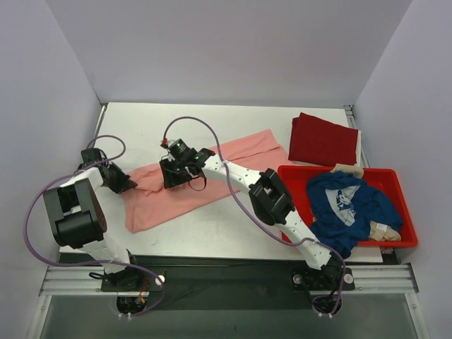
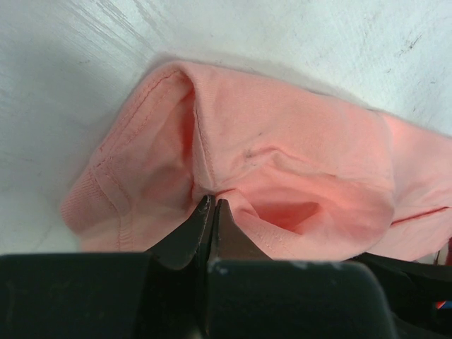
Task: Fold and stack the t-shirts
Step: Fold the other side of the tshirt into a rectangle
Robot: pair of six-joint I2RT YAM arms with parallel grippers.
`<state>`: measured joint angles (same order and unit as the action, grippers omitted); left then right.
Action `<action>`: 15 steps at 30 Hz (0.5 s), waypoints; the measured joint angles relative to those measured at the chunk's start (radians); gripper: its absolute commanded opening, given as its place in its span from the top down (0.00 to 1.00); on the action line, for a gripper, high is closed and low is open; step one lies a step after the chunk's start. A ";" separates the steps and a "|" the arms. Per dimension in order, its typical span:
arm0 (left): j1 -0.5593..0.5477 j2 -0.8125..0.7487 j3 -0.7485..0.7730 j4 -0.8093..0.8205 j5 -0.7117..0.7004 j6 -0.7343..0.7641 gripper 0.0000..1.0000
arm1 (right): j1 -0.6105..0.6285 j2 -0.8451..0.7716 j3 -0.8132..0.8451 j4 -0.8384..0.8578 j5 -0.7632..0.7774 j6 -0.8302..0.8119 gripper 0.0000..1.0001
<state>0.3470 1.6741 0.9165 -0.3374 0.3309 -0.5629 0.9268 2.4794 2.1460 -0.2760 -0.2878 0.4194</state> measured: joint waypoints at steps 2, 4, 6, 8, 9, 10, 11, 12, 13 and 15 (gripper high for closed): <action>0.000 0.000 0.000 0.003 0.003 -0.002 1.00 | 0.001 0.020 0.000 0.003 0.008 0.000 0.58; 0.000 0.000 0.000 0.005 0.008 -0.002 1.00 | 0.002 0.037 0.003 0.009 0.011 0.000 0.58; 0.000 0.000 0.000 0.006 0.011 -0.002 1.00 | 0.003 0.038 0.009 0.014 0.021 -0.003 0.58; 0.000 0.000 0.000 0.006 0.014 -0.003 1.00 | 0.006 0.040 0.009 0.011 0.032 -0.008 0.59; 0.000 0.000 0.000 0.006 0.015 -0.003 1.00 | 0.008 0.040 0.011 0.010 0.039 -0.013 0.60; 0.000 0.000 0.000 0.006 0.016 -0.003 1.00 | 0.010 0.040 0.013 0.007 0.047 -0.020 0.60; 0.000 0.000 0.000 0.006 0.016 -0.003 1.00 | 0.012 0.042 0.015 0.004 0.055 -0.027 0.62; 0.000 0.000 0.000 0.006 0.017 -0.003 1.00 | 0.015 0.044 0.019 0.002 0.064 -0.034 0.63; 0.000 0.000 0.000 0.006 0.018 -0.003 1.00 | 0.018 0.046 0.023 -0.002 0.074 -0.042 0.64; 0.000 0.000 0.000 0.006 0.018 -0.003 1.00 | 0.024 0.049 0.031 -0.011 0.096 -0.063 0.66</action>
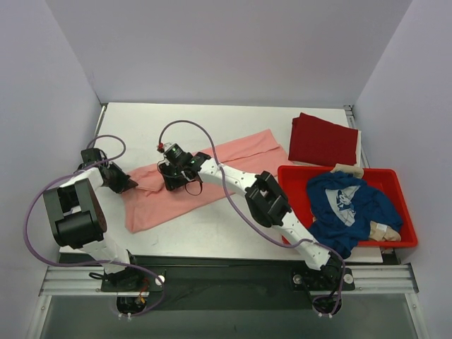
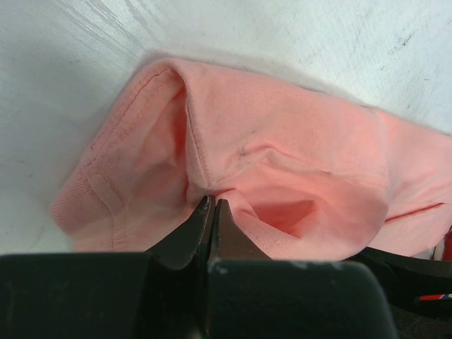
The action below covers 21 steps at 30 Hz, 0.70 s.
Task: Fold and stack the t-shirts
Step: Fold the other side of the tshirt into a rectangle
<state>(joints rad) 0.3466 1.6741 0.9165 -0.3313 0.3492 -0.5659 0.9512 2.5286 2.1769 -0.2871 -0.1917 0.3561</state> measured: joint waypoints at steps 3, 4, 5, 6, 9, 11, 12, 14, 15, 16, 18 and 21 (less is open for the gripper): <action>0.000 0.000 0.000 0.000 0.000 0.000 1.00 | 0.011 0.000 0.003 -0.008 0.034 -0.026 0.68; 0.000 0.000 0.000 0.000 0.000 0.000 1.00 | 0.014 0.000 0.003 -0.010 0.043 -0.034 0.69; 0.000 0.000 0.000 0.000 0.000 0.000 1.00 | 0.017 0.000 0.004 -0.010 0.051 -0.041 0.71; 0.000 0.000 0.000 0.000 0.000 0.000 1.00 | 0.019 0.000 0.004 -0.010 0.058 -0.047 0.74; 0.000 0.000 0.000 0.000 0.000 0.000 1.00 | 0.024 0.000 0.004 -0.014 0.074 -0.058 0.87; 0.000 0.001 0.000 0.001 0.000 0.000 1.00 | 0.026 0.000 0.004 -0.018 0.081 -0.063 0.95; 0.000 0.002 0.000 0.001 0.001 0.000 1.00 | 0.026 0.000 0.004 -0.019 0.083 -0.067 0.97; 0.000 0.005 0.000 0.001 0.001 -0.001 1.00 | 0.026 0.000 0.005 -0.020 0.084 -0.067 0.99; 0.000 0.005 0.000 0.001 0.001 -0.001 1.00 | 0.026 0.000 0.006 -0.022 0.085 -0.067 1.00; -0.001 0.005 0.000 0.001 0.001 -0.002 1.00 | 0.026 0.000 0.006 -0.023 0.086 -0.067 1.00; -0.001 0.005 0.000 0.001 0.001 -0.003 1.00 | 0.026 0.000 0.006 -0.023 0.086 -0.067 1.00; -0.004 0.000 0.000 0.000 0.001 -0.009 1.00 | 0.026 -0.002 0.006 -0.025 0.086 -0.066 1.00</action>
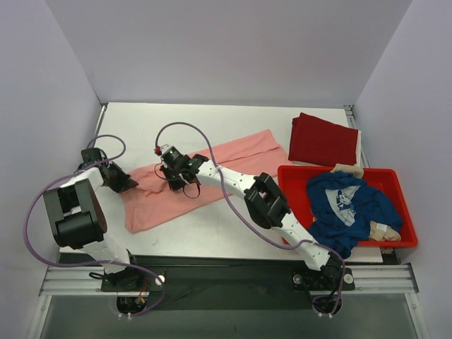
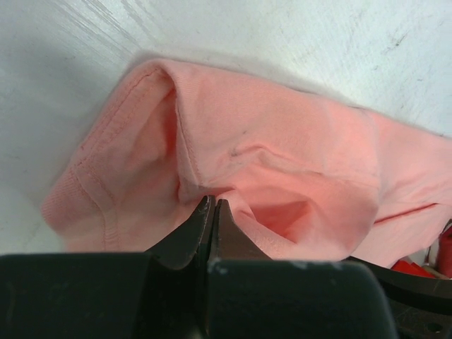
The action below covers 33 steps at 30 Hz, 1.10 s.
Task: Fold and stack the t-shirts
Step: Fold the other side of the tshirt into a rectangle
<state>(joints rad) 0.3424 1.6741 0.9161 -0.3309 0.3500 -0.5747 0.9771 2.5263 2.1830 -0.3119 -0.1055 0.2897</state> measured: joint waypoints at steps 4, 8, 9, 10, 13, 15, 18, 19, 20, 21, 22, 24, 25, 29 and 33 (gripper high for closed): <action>-0.004 -0.045 -0.016 0.004 0.000 -0.022 1.00 | -0.002 -0.023 -0.012 -0.013 -0.014 0.004 1.00; -0.025 -0.136 -0.071 0.003 -0.005 -0.049 1.00 | -0.018 -0.100 -0.079 -0.022 -0.049 0.013 1.00; -0.034 -0.159 -0.086 0.003 -0.008 -0.057 1.00 | -0.023 -0.120 -0.097 -0.021 -0.063 0.016 1.00; -0.044 -0.183 -0.103 0.004 -0.012 -0.066 1.00 | -0.028 -0.142 -0.116 -0.022 -0.078 0.018 1.00; -0.074 -0.257 -0.153 -0.006 -0.030 -0.096 1.00 | -0.052 -0.202 -0.174 -0.023 -0.131 0.024 1.00; -0.097 -0.301 -0.182 -0.011 -0.044 -0.117 1.00 | -0.081 -0.232 -0.205 -0.022 -0.171 0.026 1.00; -0.142 -0.356 -0.214 -0.031 -0.069 -0.154 1.00 | -0.116 -0.259 -0.254 -0.023 -0.222 0.026 1.00; -0.160 -0.371 -0.221 -0.038 -0.080 -0.166 1.00 | -0.127 -0.265 -0.272 -0.023 -0.236 0.026 1.00; -0.180 -0.385 -0.227 -0.045 -0.089 -0.177 1.00 | -0.139 -0.269 -0.289 -0.024 -0.250 0.026 1.00; -0.201 -0.399 -0.233 -0.051 -0.100 -0.188 1.00 | -0.150 -0.269 -0.302 -0.027 -0.262 0.026 0.99; -0.222 -0.414 -0.237 -0.062 -0.110 -0.201 1.00 | -0.161 -0.269 -0.313 -0.034 -0.275 0.025 0.99; -0.250 -0.435 -0.242 -0.085 -0.125 -0.219 1.00 | -0.174 -0.269 -0.323 -0.051 -0.299 0.023 0.99; -0.259 -0.446 -0.244 -0.098 -0.135 -0.227 1.00 | -0.179 -0.269 -0.323 -0.058 -0.309 0.022 0.99; -0.277 -0.491 -0.245 -0.152 -0.177 -0.243 1.00 | -0.193 -0.269 -0.325 -0.068 -0.341 0.013 0.98; -0.296 -0.529 -0.246 -0.195 -0.205 -0.256 1.00 | -0.196 -0.269 -0.335 -0.076 -0.360 0.008 0.98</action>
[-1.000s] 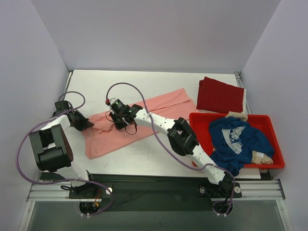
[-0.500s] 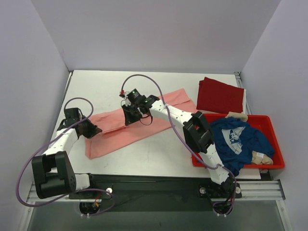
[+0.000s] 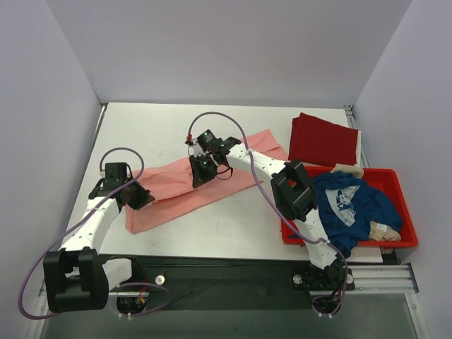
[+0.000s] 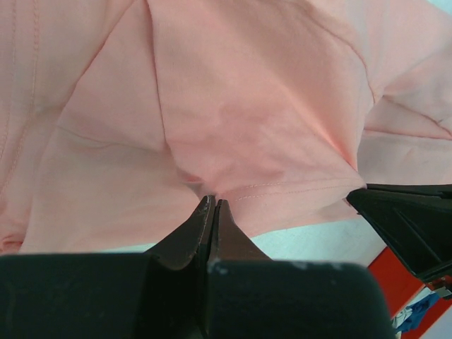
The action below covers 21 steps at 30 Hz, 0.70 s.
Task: Fold and stack the t-shirts
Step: Fold the other side of the tshirt into a rectangle
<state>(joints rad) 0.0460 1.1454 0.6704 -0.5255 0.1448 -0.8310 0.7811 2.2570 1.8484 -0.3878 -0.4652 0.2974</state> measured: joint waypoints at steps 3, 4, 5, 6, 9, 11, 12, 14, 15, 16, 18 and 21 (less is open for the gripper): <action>-0.013 -0.011 -0.006 -0.018 -0.009 -0.004 0.99 | 0.000 0.000 0.000 -0.003 -0.007 -0.004 0.98; -0.015 -0.013 -0.008 -0.023 -0.010 -0.005 0.91 | 0.000 0.000 0.000 -0.004 -0.007 -0.005 0.98; -0.019 -0.013 -0.009 -0.027 -0.010 -0.005 0.74 | 0.000 0.000 0.000 -0.006 -0.007 -0.007 0.98; -0.021 -0.013 -0.010 -0.029 -0.008 -0.002 0.65 | 0.000 0.000 0.000 -0.007 -0.007 -0.008 0.98; -0.029 -0.018 -0.010 -0.037 0.003 -0.016 0.40 | 0.000 0.000 0.000 -0.012 -0.007 -0.012 0.96; -0.032 -0.026 -0.010 -0.041 0.016 -0.029 0.32 | 0.000 0.001 0.000 -0.017 -0.006 -0.013 0.94; -0.032 -0.034 -0.010 -0.042 0.021 -0.031 0.30 | -0.001 0.002 0.000 -0.018 -0.006 -0.014 0.92; -0.031 -0.045 -0.006 -0.046 0.026 -0.033 0.28 | -0.001 0.006 0.000 -0.021 -0.002 -0.016 0.90; -0.029 -0.046 0.002 -0.053 0.030 -0.033 0.27 | -0.001 0.008 0.000 -0.022 0.001 -0.016 0.89; -0.024 -0.045 0.013 -0.055 0.035 -0.030 0.28 | -0.001 0.012 0.000 -0.022 0.005 -0.017 0.88; -0.002 -0.045 0.037 -0.056 0.046 -0.022 0.27 | -0.002 0.016 0.000 -0.027 0.012 -0.019 0.80; 0.069 -0.033 0.077 -0.052 0.055 0.009 0.27 | -0.002 0.017 0.001 -0.040 0.020 -0.026 0.61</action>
<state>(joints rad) 0.1154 1.1122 0.7475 -0.5777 0.1993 -0.8223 0.7792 2.2742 1.8492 -0.4278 -0.4450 0.2710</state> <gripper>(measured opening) 0.728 0.262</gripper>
